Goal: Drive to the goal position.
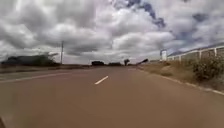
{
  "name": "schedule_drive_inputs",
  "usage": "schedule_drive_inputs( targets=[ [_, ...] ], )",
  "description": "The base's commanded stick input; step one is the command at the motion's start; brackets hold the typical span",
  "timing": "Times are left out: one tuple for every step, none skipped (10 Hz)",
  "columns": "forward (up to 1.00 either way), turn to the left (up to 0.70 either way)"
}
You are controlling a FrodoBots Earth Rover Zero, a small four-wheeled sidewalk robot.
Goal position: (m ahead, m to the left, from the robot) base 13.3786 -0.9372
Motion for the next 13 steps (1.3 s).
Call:
schedule_drive_inputs(
  targets=[
    [0.85, 0.0],
    [0.85, 0.0],
    [0.85, 0.0],
    [0.85, 0.0],
    [0.85, 0.0],
    [0.85, -0.02],
    [0.85, -0.14],
    [0.85, -0.32],
    [0.85, -0.34],
    [0.85, -0.34],
    [0.85, -0.34],
    [0.85, -0.34],
    [0.85, -0.28]
  ],
)
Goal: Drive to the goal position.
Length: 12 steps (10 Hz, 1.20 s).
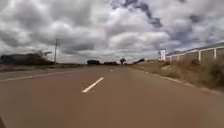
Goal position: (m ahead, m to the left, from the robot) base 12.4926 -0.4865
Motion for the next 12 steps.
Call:
schedule_drive_inputs(
  targets=[
    [0.85, -0.1],
    [0.85, 0.0],
    [0.85, 0.0],
    [0.85, 0.0],
    [0.85, 0.0],
    [0.85, 0.0],
    [0.85, 0.0],
    [0.85, 0.0],
    [0.85, 0.0],
    [0.85, 0.0],
    [0.85, 0.0],
    [0.85, 0.0]
  ],
)
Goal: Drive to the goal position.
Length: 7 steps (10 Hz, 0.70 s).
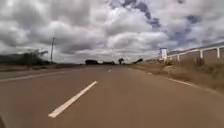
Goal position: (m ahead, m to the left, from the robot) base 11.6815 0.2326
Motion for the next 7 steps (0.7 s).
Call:
schedule_drive_inputs(
  targets=[
    [0.85, 0.0],
    [0.85, 0.0],
    [0.85, 0.0],
    [0.85, 0.0],
    [0.85, 0.0],
    [0.85, -0.05],
    [0.85, -0.17]
  ],
)
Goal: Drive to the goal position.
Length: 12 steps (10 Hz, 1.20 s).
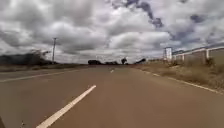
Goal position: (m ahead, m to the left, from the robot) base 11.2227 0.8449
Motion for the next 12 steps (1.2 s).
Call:
schedule_drive_inputs(
  targets=[
    [0.85, -0.29],
    [0.85, -0.34],
    [0.85, -0.34],
    [0.85, -0.34],
    [0.85, -0.34],
    [0.85, -0.34],
    [0.85, -0.2],
    [0.85, -0.02],
    [0.85, 0.0],
    [0.85, 0.0],
    [0.85, 0.0],
    [0.85, 0.0]
  ],
)
